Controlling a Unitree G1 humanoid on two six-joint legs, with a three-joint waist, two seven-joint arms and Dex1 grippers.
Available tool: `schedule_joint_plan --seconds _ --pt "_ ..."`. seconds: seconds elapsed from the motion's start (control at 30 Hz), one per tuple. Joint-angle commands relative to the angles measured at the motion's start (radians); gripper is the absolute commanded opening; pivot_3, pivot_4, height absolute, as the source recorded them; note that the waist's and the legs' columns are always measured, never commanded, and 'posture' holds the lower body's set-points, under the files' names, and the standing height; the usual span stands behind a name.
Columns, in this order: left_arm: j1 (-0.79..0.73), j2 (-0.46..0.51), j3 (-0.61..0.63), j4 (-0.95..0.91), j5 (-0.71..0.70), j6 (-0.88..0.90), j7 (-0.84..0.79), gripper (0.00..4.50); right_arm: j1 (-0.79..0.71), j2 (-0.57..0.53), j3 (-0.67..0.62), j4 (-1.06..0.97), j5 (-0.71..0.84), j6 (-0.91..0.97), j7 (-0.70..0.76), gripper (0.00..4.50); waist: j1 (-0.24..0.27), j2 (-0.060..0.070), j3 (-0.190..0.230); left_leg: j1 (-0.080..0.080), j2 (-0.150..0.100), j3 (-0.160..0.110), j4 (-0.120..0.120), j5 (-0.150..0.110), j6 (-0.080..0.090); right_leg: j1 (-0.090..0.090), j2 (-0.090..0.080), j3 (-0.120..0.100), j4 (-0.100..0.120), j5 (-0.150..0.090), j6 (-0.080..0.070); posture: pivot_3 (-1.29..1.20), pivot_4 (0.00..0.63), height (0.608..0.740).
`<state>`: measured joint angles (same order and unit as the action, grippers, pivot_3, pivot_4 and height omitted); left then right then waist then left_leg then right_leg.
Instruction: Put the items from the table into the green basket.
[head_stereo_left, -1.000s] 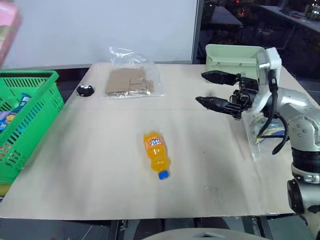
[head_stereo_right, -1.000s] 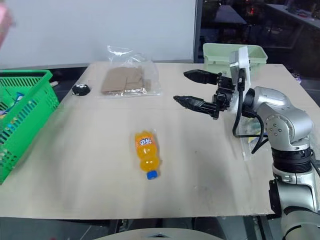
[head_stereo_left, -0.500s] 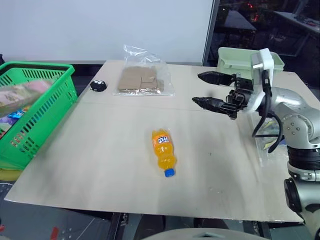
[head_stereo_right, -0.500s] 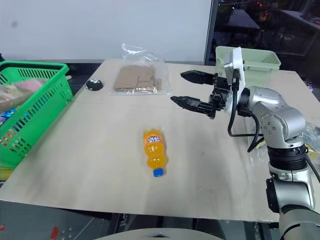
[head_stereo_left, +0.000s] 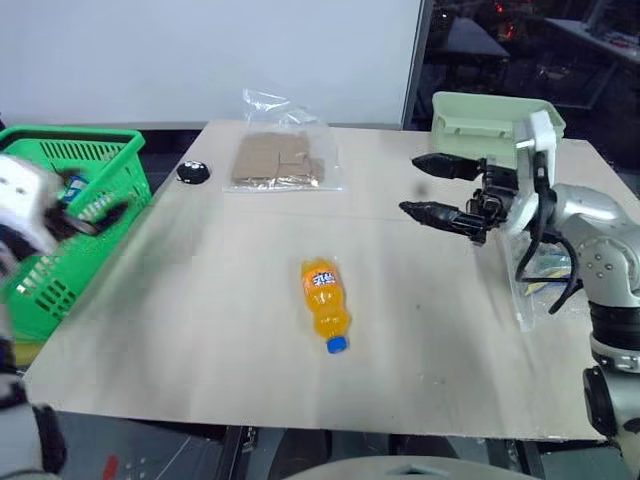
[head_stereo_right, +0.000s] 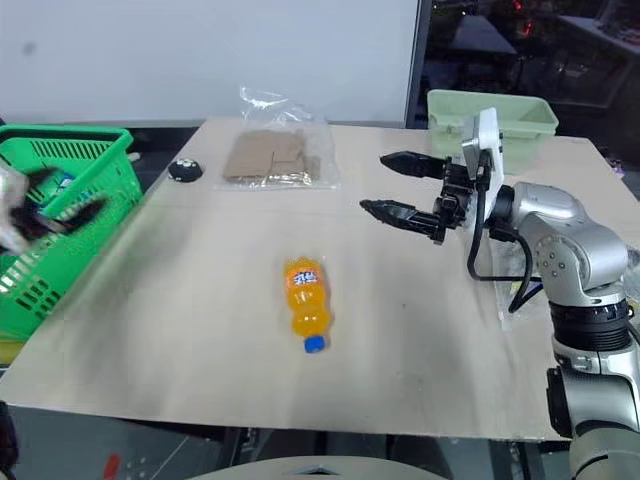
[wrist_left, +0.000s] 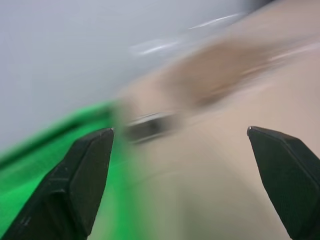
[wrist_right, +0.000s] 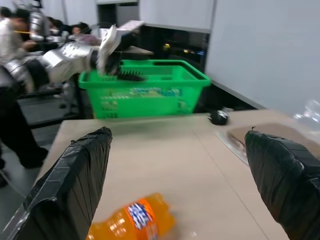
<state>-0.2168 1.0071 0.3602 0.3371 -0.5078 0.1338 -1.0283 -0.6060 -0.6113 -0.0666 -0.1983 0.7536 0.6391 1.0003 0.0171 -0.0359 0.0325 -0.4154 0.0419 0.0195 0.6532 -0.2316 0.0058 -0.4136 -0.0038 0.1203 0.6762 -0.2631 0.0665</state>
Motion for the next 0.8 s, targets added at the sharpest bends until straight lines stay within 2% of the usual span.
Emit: schedule_joint_plan --seconds 0.03,0.13,0.33,0.47,0.63,0.8 --pt "0.087 -0.017 -0.099 -0.417 -0.159 0.292 -0.003 4.44 0.016 -0.037 -0.052 -0.008 -0.014 -0.030 0.005 4.50 -0.007 0.000 0.000 0.000 0.000 0.000 0.000 0.000 0.000 0.000 0.000 0.000 0.000 0.000 0.000 0.06 0.000 0.740" --pt "0.023 -0.111 -0.202 -0.556 -0.165 0.502 0.191 4.44 0.055 -0.061 -0.063 -0.022 -0.029 -0.040 0.000 4.50 -0.005 0.001 0.000 0.002 -0.001 -0.001 0.001 0.000 0.000 0.001 0.002 0.000 0.002 0.000 0.001 0.03 0.000 0.740" --pt "-0.059 -0.259 -0.240 -0.684 -0.192 0.864 0.510 4.44 0.138 -0.079 -0.101 -0.080 -0.019 -0.029 -0.034 4.50 -0.038 0.003 0.000 0.002 0.000 -0.005 0.003 0.000 0.001 0.002 0.005 0.001 0.003 0.000 0.001 -0.02 0.000 0.740" --pt "-0.046 -0.301 -0.225 -0.737 -0.188 1.023 0.630 4.44 0.212 -0.107 -0.103 -0.122 -0.045 -0.042 -0.033 4.50 -0.063 0.003 0.000 0.002 -0.001 -0.006 0.004 0.000 0.001 0.003 0.005 0.001 0.002 0.000 0.001 -0.04 0.000 0.740" --pt "0.003 -0.425 -0.181 -0.848 -0.246 1.188 0.742 4.44 0.332 -0.144 -0.076 -0.118 -0.134 -0.106 -0.021 4.50 -0.077 0.003 -0.001 0.002 -0.002 -0.006 0.004 0.000 0.001 0.004 0.003 0.001 0.001 0.000 0.001 -0.05 0.000 0.740" --pt "0.015 -0.494 -0.166 -0.905 -0.243 1.311 0.818 4.44 0.372 -0.136 -0.073 -0.113 -0.146 -0.118 -0.013 4.50 -0.089 0.006 -0.003 0.005 -0.002 -0.006 0.006 0.000 0.001 0.006 0.005 0.002 0.002 0.000 0.001 -0.05 0.000 0.740"
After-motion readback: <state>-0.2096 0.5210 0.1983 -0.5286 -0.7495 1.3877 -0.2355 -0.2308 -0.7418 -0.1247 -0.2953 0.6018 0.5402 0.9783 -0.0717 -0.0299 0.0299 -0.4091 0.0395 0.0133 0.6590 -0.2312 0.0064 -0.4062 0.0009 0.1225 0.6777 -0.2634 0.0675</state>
